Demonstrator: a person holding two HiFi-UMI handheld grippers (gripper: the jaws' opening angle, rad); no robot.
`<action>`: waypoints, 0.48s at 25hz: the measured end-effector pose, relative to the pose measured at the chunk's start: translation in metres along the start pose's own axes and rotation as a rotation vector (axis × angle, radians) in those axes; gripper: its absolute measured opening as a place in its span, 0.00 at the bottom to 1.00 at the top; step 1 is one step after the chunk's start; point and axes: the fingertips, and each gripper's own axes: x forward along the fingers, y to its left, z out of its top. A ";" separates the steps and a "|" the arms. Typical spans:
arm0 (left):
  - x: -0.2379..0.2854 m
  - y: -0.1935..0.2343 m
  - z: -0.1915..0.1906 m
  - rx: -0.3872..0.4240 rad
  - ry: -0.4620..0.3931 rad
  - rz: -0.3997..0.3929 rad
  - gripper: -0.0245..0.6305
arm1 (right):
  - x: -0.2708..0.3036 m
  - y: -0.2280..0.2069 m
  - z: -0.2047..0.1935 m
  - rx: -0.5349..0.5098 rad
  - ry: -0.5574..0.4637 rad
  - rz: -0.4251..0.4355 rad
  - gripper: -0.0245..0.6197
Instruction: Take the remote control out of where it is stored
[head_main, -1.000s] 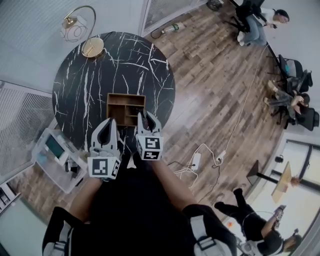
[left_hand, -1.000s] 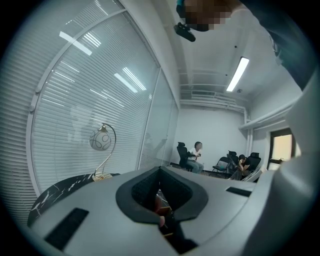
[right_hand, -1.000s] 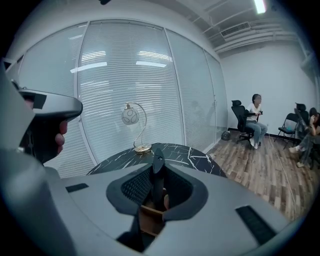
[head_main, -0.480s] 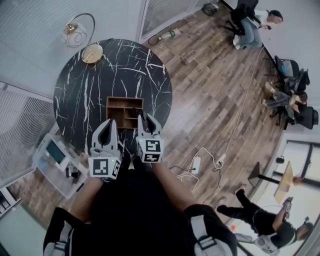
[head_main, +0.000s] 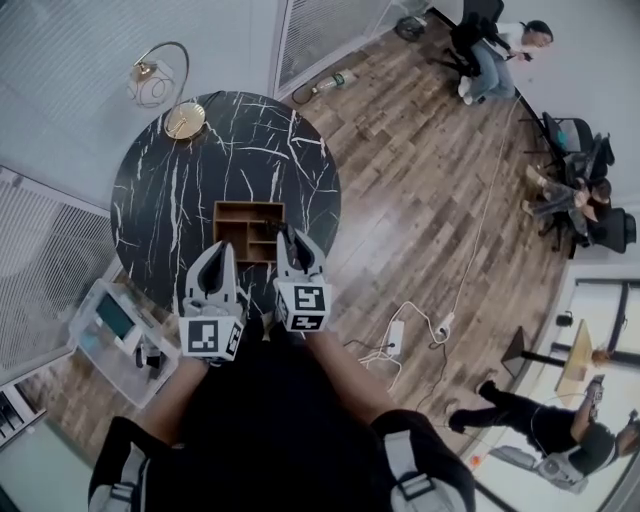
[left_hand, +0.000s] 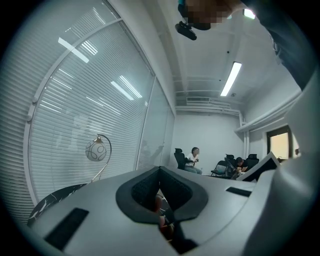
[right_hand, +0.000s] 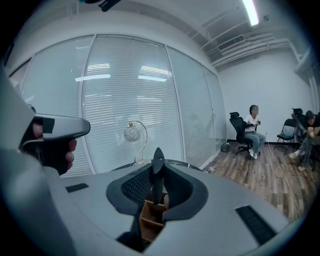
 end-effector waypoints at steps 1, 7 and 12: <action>-0.001 -0.001 0.001 0.001 -0.003 -0.001 0.05 | -0.002 0.000 0.004 0.001 -0.009 -0.001 0.15; -0.002 -0.003 0.006 0.011 -0.015 -0.008 0.05 | -0.016 0.003 0.025 -0.010 -0.062 0.000 0.15; -0.003 -0.007 0.007 0.016 -0.018 -0.010 0.05 | -0.031 0.007 0.038 -0.034 -0.104 0.003 0.15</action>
